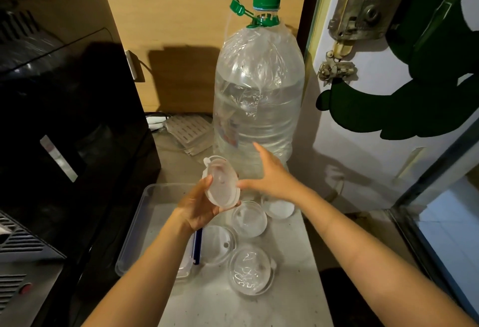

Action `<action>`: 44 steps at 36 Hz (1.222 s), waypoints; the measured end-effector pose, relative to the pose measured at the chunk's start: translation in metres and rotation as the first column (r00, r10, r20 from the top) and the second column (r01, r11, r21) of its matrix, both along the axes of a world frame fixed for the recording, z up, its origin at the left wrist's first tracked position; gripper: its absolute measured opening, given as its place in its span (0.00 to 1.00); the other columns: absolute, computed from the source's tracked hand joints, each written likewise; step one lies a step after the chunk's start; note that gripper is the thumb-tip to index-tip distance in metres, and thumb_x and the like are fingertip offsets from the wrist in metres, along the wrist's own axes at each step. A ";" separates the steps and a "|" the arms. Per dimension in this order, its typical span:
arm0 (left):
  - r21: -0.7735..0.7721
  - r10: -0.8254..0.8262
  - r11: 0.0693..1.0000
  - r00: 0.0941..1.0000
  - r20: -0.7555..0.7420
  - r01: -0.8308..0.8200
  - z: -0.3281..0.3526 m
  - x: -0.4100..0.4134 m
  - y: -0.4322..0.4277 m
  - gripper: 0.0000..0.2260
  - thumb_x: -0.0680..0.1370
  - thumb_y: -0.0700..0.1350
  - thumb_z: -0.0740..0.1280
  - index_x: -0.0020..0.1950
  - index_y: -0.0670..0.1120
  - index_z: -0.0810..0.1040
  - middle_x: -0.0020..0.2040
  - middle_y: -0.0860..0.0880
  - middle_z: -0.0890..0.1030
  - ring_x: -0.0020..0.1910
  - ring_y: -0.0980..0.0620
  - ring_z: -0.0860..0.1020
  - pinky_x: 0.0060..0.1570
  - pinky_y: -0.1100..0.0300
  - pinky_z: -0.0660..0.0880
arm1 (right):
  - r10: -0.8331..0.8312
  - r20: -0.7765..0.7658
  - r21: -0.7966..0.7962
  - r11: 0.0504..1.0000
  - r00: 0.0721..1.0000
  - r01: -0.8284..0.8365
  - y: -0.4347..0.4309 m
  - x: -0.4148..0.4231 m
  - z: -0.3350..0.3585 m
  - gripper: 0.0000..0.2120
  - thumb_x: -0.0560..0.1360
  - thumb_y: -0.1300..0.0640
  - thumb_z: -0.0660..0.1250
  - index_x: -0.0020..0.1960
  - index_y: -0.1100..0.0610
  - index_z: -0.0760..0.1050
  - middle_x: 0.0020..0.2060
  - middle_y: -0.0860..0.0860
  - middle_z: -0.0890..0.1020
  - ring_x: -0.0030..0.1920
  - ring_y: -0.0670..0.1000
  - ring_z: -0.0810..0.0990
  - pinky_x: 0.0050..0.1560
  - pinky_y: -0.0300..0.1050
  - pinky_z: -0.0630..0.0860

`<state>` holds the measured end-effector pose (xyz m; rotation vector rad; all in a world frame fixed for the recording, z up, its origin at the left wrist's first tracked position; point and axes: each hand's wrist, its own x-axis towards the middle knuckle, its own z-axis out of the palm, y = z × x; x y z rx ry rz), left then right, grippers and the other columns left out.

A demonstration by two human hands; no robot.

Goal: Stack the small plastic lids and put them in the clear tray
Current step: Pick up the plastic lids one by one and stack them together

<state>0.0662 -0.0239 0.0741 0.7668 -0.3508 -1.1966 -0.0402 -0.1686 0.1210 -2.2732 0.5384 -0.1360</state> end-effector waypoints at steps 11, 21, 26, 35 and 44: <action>0.082 0.055 0.995 0.998 -0.004 -0.054 0.000 0.012 0.012 0.45 0.41 0.52 0.83 0.55 0.46 0.74 0.51 0.42 0.80 0.45 0.43 0.83 0.40 0.48 0.81 | -0.053 -0.414 -0.131 0.991 0.909 -0.003 -0.063 -0.002 -0.074 0.57 0.62 0.51 0.78 0.76 0.53 0.40 0.77 0.56 0.47 0.76 0.58 0.47 0.74 0.53 0.54; 0.175 0.023 0.984 0.995 0.100 -0.040 0.003 0.015 0.020 0.54 0.44 0.54 0.82 0.67 0.47 0.65 0.55 0.42 0.76 0.46 0.45 0.83 0.42 0.48 0.81 | -0.054 -0.532 -0.175 0.983 0.845 -0.047 -0.063 0.000 -0.109 0.59 0.60 0.51 0.79 0.76 0.52 0.40 0.77 0.56 0.45 0.76 0.58 0.46 0.73 0.53 0.58; 0.192 0.034 0.980 0.995 0.095 -0.052 0.005 0.016 0.022 0.55 0.43 0.54 0.82 0.67 0.47 0.65 0.55 0.42 0.76 0.48 0.44 0.81 0.42 0.49 0.81 | -0.059 -0.540 -0.198 0.978 0.840 -0.059 -0.065 0.000 -0.117 0.59 0.59 0.49 0.78 0.76 0.53 0.40 0.76 0.56 0.49 0.76 0.58 0.49 0.73 0.54 0.58; 0.199 0.032 0.979 0.996 0.077 -0.047 0.004 0.018 0.026 0.47 0.43 0.54 0.82 0.60 0.50 0.70 0.55 0.42 0.76 0.52 0.41 0.78 0.42 0.48 0.81 | -0.086 -0.532 -0.237 0.970 0.842 -0.051 -0.064 0.000 -0.120 0.55 0.63 0.53 0.76 0.76 0.56 0.41 0.75 0.57 0.52 0.75 0.60 0.51 0.71 0.52 0.60; 0.176 0.044 0.983 0.997 0.066 -0.055 0.002 0.021 0.023 0.48 0.43 0.54 0.82 0.61 0.49 0.70 0.55 0.42 0.76 0.46 0.44 0.83 0.40 0.49 0.82 | -0.126 -0.483 -0.270 0.963 0.867 -0.010 -0.069 -0.003 -0.095 0.54 0.65 0.54 0.75 0.76 0.54 0.40 0.75 0.56 0.51 0.75 0.59 0.49 0.71 0.52 0.60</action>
